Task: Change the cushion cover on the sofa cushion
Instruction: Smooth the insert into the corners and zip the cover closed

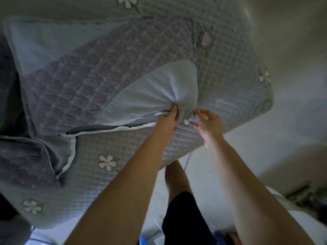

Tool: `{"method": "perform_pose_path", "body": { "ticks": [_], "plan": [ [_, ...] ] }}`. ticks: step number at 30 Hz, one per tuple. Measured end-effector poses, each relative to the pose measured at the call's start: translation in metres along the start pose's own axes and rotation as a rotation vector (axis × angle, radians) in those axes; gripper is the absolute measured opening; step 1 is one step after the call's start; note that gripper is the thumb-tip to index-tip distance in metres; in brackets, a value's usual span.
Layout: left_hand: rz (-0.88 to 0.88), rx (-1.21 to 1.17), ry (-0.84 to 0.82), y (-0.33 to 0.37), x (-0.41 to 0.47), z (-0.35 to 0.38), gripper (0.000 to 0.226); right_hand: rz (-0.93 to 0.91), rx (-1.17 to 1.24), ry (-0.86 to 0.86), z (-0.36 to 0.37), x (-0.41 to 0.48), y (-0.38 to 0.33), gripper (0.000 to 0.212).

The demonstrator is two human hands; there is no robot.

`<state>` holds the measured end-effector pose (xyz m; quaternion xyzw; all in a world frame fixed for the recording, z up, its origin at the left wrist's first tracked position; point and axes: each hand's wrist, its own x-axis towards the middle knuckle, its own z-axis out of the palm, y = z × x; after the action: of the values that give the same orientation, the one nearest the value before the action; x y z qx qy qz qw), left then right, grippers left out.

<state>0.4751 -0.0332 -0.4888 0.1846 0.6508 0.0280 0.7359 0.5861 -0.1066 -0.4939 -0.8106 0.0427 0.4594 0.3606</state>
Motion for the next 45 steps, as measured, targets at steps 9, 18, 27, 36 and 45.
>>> {"method": "perform_pose_path", "body": {
  "ticks": [9,18,27,36,45],
  "plan": [
    [0.39,0.94,0.009,-0.037,0.011,-0.057,0.09,0.102,-0.133,-0.216,-0.005,0.017,-0.014,0.03],
    [0.599,0.581,0.073,0.05,-0.059,-0.047,0.025,-0.216,0.248,-0.212,-0.021,-0.048,-0.12,0.026],
    [0.883,0.402,0.004,0.145,-0.208,-0.083,0.013,-0.641,0.081,-0.347,-0.016,-0.168,-0.22,0.013],
    [0.815,0.536,0.115,0.123,-0.192,-0.086,0.015,-0.836,-0.567,-0.007,-0.024,-0.159,-0.166,0.028],
    [0.804,0.617,0.043,0.117,-0.19,-0.075,0.018,-1.316,-0.965,0.048,-0.026,-0.139,-0.157,0.037]
  ]
}}
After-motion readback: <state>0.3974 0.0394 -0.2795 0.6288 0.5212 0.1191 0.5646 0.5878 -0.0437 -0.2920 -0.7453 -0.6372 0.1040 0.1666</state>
